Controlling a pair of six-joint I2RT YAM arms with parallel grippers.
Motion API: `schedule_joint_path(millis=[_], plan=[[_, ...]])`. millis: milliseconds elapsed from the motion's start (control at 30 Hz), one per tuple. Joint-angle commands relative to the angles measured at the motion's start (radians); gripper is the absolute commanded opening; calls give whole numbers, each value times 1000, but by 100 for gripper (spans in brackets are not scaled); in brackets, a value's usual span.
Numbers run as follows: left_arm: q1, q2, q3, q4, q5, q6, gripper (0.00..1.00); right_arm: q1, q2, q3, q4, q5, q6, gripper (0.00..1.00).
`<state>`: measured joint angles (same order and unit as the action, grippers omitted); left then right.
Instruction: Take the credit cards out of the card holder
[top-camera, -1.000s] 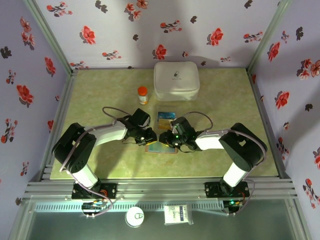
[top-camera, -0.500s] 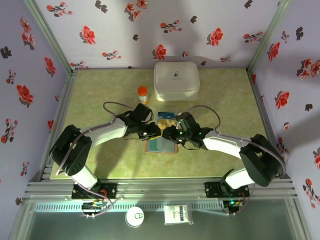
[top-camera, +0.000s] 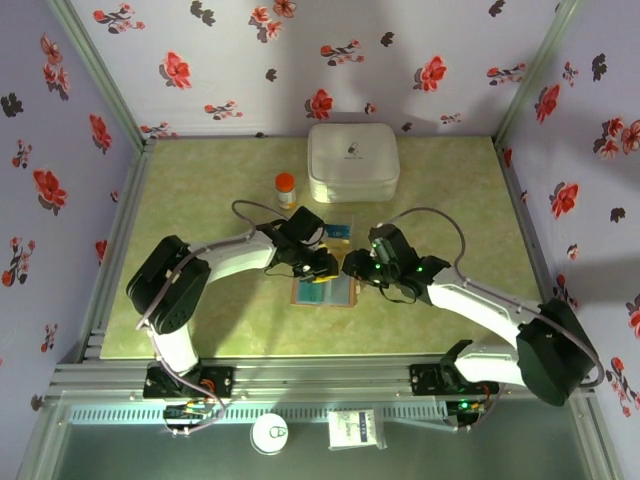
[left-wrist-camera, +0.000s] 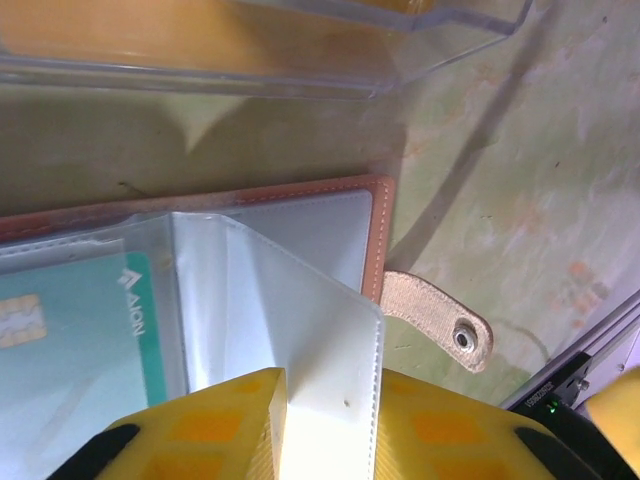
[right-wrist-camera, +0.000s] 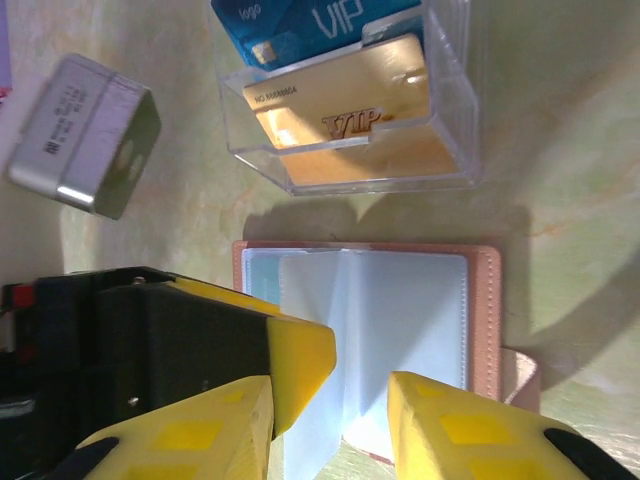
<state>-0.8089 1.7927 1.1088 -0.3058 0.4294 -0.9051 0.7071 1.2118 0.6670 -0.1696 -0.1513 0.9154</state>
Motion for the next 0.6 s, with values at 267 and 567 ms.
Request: schedule_joint_path(millis=[267,567], plan=[[-19,66,87,22,31,15,38,-9,-49,-15,-87,56,-19,36],[-12,14,97,-18,2,44,43,-10,-24,-15,-49,17,-1,36]])
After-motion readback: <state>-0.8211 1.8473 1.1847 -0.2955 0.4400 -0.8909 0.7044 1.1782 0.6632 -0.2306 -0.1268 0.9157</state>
